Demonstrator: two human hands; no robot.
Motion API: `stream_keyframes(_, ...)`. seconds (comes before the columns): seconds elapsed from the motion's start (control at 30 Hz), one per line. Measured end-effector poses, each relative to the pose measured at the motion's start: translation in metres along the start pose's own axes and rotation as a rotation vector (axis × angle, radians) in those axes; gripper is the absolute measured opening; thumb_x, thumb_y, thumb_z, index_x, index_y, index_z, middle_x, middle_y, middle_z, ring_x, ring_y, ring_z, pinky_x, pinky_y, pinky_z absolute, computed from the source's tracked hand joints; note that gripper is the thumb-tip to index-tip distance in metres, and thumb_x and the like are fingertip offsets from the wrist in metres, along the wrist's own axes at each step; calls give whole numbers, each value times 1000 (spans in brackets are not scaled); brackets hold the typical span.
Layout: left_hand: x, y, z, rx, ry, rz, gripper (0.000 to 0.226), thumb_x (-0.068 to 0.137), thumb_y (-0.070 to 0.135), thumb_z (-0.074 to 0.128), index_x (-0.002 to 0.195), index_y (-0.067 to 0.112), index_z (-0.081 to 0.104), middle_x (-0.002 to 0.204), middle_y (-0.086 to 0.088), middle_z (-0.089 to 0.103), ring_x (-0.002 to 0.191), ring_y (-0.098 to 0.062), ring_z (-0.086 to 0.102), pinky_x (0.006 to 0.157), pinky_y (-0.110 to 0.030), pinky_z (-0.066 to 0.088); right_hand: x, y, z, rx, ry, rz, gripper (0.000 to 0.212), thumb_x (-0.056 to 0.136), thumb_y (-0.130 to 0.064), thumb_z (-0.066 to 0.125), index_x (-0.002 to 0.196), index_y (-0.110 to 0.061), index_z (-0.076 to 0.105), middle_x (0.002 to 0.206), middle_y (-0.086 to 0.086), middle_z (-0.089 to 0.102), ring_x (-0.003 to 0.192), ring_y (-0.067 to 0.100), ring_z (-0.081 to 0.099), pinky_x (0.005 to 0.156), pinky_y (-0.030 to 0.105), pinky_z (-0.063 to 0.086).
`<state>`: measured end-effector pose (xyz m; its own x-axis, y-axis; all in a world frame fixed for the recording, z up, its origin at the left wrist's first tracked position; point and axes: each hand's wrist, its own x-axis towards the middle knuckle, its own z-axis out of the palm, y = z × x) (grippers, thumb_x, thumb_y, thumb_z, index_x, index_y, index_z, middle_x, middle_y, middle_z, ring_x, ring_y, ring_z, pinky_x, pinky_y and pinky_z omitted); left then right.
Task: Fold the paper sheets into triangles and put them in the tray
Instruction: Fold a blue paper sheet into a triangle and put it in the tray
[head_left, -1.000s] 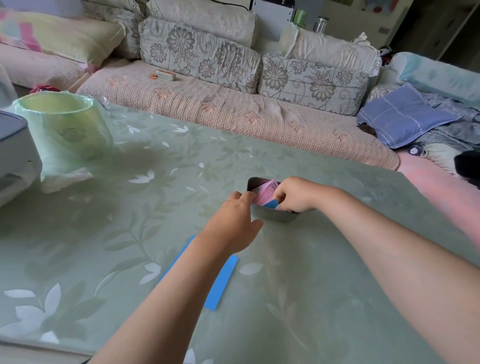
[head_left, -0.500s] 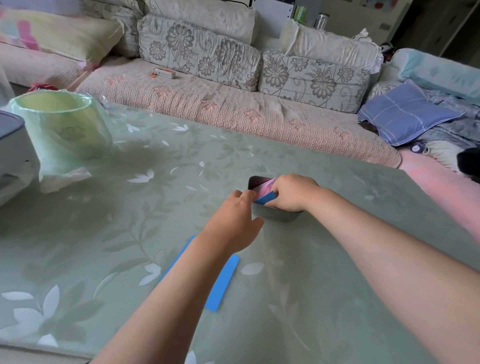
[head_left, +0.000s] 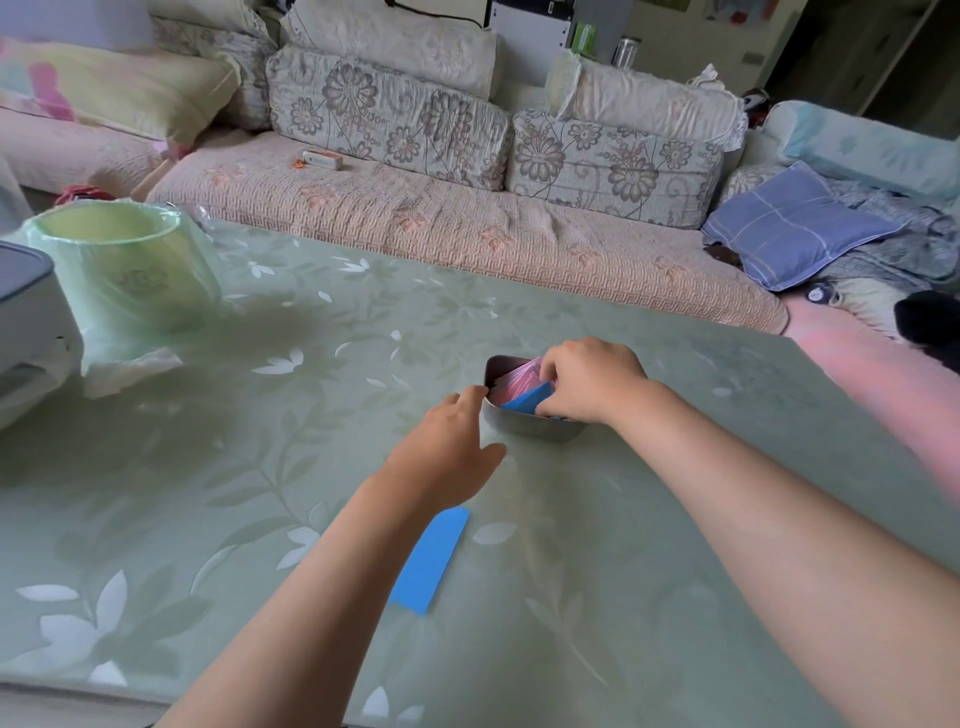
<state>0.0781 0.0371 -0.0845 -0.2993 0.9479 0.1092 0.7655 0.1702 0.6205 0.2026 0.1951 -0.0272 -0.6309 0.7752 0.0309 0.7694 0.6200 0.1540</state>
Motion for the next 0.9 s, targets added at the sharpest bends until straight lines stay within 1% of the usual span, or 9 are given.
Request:
stream_keyframes(0.2,-22,-12,-21,130,-90,-13,68,91,44,62,148,22,33,142,-2,45,129,-23,44,100,-34,40,-52,-29,-10,259,164,-28,35,85,-41,67,119,-32,60,117,-8,63,111,19,59,86,30,44)
stream_keyframes(0.27,-32,-21,-29,175,-140,-20,76,87,48,66,150,23,31,146,-1,41,134,-22,38,105,-34,36,-75,-49,-7,365,145,-95,28,87,-38,65,115,-33,63,111,-12,65,109,16,59,84,29,43)
stream_keyframes(0.33,-44,-29,-36,238,-206,-20,89,81,55,70,153,25,26,152,3,34,139,-20,30,109,-33,32,-96,-70,1,452,37,-139,28,87,-39,65,115,-36,63,107,-15,65,106,12,60,80,26,42)
stream_keyframes(0.43,-63,-43,-44,313,-326,-49,110,69,66,74,155,27,17,157,9,24,144,-15,17,115,-34,26,-115,-93,15,496,-112,-161,45,82,-49,69,123,-37,58,114,-18,61,110,11,58,83,27,41)
stream_keyframes(0.5,-74,-51,-48,340,-381,-73,122,62,71,75,156,27,11,160,14,16,146,-12,11,118,-35,23,-120,-103,22,480,-191,-146,65,75,-59,71,132,-36,52,127,-13,55,119,13,52,92,32,43)
stream_keyframes(0.6,-86,-56,-51,359,-389,-73,124,62,71,74,157,27,8,161,16,12,147,-11,9,118,-34,20,-122,-114,28,435,-242,-97,83,67,-66,74,138,-33,45,135,-6,45,128,19,45,98,38,42)
stream_keyframes(0.73,-91,-55,-52,354,-334,-50,116,68,68,73,157,24,12,160,12,18,145,-13,15,118,-34,22,-120,-119,26,478,-290,-8,84,61,-62,82,133,-33,50,132,-6,50,120,18,52,84,32,42)
stream_keyframes(0.83,-89,-55,-52,367,-312,-37,117,66,68,76,156,25,15,157,10,24,142,-14,20,116,-34,26,-118,-120,25,558,-315,24,57,58,-55,86,103,-35,57,110,-10,55,99,15,57,68,29,43)
stream_keyframes(0.9,-87,-55,-51,365,-303,-29,119,62,68,78,155,26,17,153,9,30,139,-15,25,113,-34,30,-117,-120,26,616,-327,30,51,60,-49,88,95,-35,54,105,-11,53,95,14,57,67,28,43)
